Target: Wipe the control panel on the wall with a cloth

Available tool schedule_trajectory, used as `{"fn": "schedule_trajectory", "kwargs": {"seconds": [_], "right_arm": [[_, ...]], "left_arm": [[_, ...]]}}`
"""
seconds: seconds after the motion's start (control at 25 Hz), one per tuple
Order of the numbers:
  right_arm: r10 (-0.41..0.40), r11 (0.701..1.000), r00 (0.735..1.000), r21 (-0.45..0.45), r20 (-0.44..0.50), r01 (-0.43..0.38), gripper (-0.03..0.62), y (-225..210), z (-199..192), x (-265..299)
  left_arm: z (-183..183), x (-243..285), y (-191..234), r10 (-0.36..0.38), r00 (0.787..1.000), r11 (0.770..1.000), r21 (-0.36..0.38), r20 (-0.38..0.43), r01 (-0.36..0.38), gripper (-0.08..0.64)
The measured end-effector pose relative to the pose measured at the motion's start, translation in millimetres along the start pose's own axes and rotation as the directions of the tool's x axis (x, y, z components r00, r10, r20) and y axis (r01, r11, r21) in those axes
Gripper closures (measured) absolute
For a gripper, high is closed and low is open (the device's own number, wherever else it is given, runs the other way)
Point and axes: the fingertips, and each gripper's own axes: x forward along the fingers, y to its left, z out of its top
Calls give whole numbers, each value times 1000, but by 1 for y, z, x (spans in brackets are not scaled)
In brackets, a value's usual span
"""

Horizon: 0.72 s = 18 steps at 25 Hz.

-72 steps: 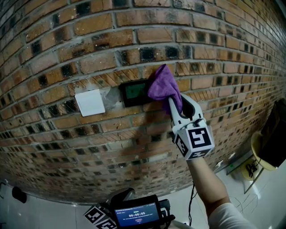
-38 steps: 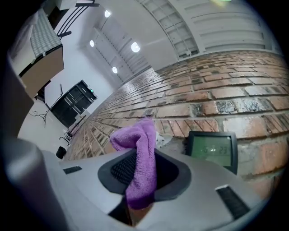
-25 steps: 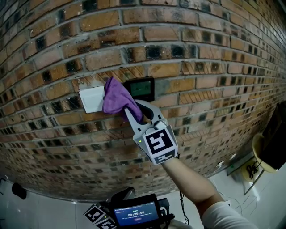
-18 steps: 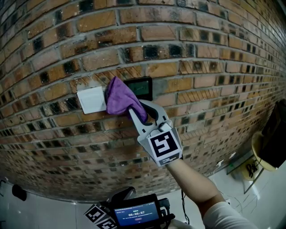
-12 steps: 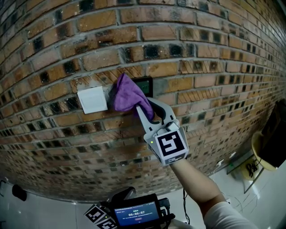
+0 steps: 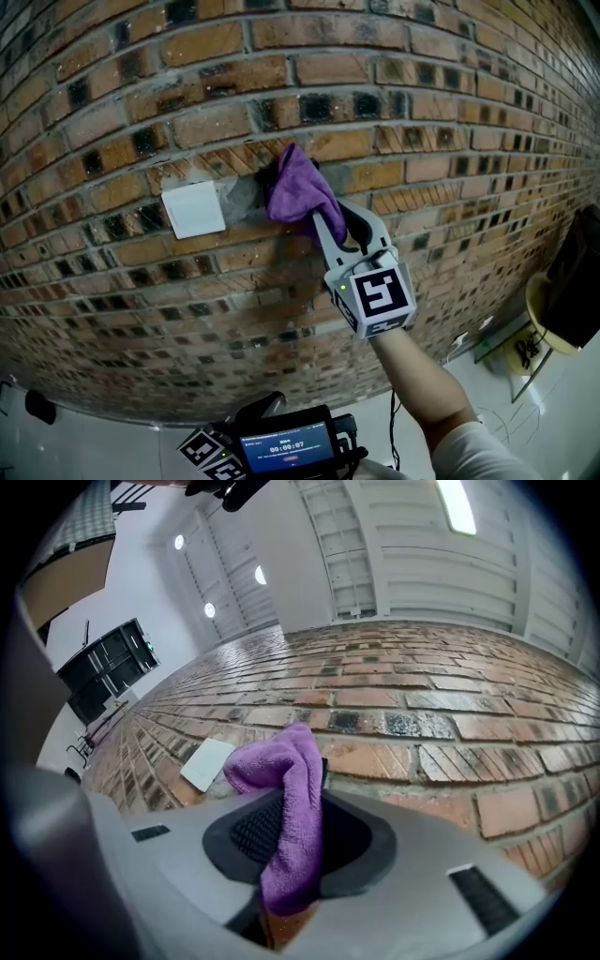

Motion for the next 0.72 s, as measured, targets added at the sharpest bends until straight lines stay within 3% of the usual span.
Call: {"fn": "schedule_trajectory", "kwargs": {"seconds": [0.72], "right_arm": [[-133, 991, 991, -10, -32, 133, 486, -50, -9, -24]], "left_arm": [[-5, 6, -3, -26, 1000, 1000, -10, -10, 26, 572]]}}
